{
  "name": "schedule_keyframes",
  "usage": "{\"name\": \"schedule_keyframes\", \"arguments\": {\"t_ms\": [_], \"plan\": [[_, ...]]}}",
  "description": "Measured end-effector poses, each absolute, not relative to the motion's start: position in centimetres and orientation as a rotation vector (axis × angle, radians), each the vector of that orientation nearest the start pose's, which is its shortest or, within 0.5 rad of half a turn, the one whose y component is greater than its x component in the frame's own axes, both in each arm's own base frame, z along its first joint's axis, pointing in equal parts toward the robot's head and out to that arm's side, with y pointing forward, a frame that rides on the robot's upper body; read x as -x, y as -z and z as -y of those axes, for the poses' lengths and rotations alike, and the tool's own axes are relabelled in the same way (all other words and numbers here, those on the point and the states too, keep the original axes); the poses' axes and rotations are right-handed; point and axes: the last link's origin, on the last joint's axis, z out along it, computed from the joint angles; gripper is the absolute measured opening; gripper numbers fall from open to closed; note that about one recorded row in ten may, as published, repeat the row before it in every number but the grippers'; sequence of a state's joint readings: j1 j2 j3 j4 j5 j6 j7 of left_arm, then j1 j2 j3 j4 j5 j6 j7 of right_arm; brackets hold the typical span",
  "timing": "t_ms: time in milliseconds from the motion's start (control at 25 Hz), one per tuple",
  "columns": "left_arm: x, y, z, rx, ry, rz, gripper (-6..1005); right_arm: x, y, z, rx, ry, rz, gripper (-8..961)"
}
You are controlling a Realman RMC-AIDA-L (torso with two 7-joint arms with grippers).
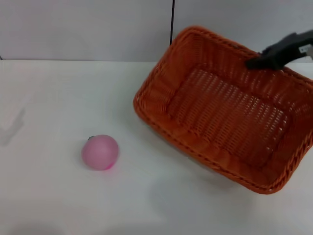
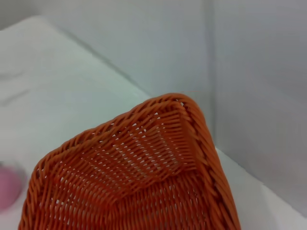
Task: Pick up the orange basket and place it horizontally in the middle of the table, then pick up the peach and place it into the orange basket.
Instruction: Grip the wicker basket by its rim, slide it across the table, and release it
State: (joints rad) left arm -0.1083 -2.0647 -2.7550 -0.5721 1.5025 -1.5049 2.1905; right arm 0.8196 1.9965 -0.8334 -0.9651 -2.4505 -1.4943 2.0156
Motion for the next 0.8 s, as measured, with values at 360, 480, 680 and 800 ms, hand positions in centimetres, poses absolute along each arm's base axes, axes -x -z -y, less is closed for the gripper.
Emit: {"name": "schedule_keyframes", "arguments": {"t_ms": [360, 480, 680, 800], "plan": [[39.7, -9.2, -20.3, 1.784, 0.785, 0.629, 763, -15.6, -3.7, -42.8, 2.831, 0.171, -0.275, 157], [39.8, -9.3, -19.6, 1.773, 0.787, 0.634, 763, -14.8, -2.8, -42.8, 2.868, 0.234, -0.112, 157], [40.0, -9.5, -18.5, 1.754, 0.802, 0.638, 763, -14.4, -1.0, -42.8, 2.874, 0.365, 0.117, 158], [40.0, -9.3, -18.1, 1.739, 0.822, 0.646, 763, -13.9, 0.5, -42.7, 2.88, 0.372, 0.278, 158]]}}
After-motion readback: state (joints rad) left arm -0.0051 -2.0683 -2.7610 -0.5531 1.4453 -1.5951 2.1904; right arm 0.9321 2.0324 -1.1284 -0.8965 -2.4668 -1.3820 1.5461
